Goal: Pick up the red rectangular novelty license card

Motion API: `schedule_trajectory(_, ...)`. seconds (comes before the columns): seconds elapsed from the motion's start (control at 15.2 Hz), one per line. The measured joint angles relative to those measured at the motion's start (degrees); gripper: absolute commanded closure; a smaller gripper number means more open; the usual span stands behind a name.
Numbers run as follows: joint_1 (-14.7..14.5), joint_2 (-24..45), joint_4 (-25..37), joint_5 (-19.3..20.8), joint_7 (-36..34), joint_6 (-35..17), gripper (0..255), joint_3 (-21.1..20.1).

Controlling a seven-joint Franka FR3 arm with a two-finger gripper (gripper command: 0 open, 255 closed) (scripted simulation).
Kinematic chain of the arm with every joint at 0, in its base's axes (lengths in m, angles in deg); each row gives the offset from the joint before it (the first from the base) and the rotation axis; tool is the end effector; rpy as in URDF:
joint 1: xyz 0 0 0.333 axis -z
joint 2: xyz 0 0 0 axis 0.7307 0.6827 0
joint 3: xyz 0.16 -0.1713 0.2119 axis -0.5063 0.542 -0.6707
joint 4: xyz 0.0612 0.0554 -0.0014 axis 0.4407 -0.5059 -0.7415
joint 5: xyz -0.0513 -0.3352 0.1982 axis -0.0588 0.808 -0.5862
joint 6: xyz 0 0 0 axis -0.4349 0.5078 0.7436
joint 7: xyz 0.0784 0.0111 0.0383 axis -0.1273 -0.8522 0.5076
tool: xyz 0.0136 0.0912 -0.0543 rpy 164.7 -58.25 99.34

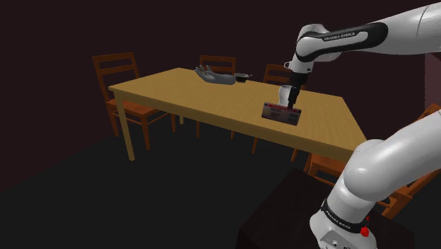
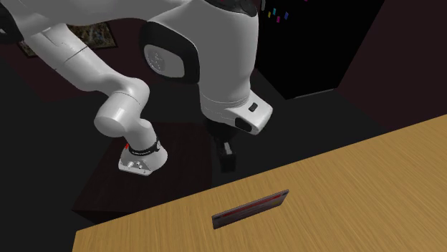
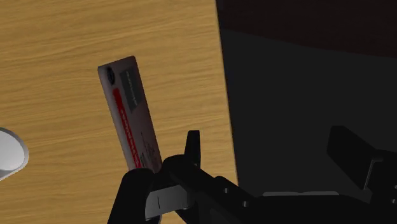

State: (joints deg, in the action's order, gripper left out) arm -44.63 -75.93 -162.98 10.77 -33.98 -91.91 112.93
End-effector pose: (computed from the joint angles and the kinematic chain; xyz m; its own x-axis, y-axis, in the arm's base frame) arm 0.3549 -0.2135 0.5074 0.9694 0.2438 -0.0297 0.2430 -0.9696 -0.0304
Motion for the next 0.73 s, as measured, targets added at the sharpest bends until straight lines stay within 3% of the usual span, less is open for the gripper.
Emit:
schedule_trajectory(0.33, -0.8, 8.0, 6.3, -1.2, 9.3, -4.0, 0, 5.8)
schedule_trajectory(0.53, -1.6, 14.6, 10.9, -3.8, 15.8, -7.0, 0, 9.6)
schedule_trajectory(0.73, -1.8, 17.8, 12.4, -5.5, 18.5, -8.8, 0, 11.0)
